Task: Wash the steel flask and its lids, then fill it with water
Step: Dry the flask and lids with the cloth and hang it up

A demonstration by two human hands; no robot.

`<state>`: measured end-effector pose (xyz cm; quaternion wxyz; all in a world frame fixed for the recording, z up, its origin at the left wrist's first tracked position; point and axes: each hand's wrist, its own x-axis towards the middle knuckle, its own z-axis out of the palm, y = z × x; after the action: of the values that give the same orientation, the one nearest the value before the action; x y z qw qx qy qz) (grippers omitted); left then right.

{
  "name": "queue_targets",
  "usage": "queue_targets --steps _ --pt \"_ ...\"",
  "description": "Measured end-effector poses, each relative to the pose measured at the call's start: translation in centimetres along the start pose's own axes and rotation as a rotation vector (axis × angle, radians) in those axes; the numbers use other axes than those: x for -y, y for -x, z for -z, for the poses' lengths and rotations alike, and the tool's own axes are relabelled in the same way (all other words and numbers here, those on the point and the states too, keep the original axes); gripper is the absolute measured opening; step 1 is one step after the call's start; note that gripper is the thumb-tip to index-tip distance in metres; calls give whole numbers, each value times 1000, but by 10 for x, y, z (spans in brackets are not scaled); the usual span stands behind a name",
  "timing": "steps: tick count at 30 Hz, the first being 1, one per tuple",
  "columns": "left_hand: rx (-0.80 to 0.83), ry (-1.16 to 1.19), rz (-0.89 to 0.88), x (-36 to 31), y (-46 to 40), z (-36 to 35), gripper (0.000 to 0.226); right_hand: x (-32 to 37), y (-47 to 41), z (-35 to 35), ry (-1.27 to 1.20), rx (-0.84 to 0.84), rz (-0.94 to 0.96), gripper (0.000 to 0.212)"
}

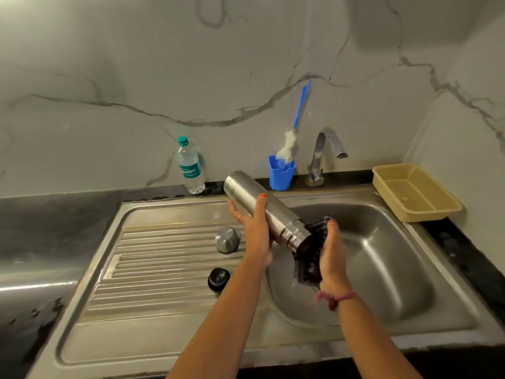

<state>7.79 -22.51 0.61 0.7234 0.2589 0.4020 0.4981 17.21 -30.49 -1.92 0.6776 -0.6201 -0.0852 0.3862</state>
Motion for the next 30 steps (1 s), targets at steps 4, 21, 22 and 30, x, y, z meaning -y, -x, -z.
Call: queue_targets --steps 4,21,22,30 --pt "59 171 36 -31 -13 29 76 -5 0 -10 -28 6 -28 51" --pt "-68 422 468 -156 -31 148 61 -35 10 -43 -51 34 -134 53" --pt "-81 417 481 -155 -32 152 59 -37 10 -44 -44 30 -147 54" --pt "-125 357 583 -149 -42 170 61 -46 8 -45 -18 20 -179 75"
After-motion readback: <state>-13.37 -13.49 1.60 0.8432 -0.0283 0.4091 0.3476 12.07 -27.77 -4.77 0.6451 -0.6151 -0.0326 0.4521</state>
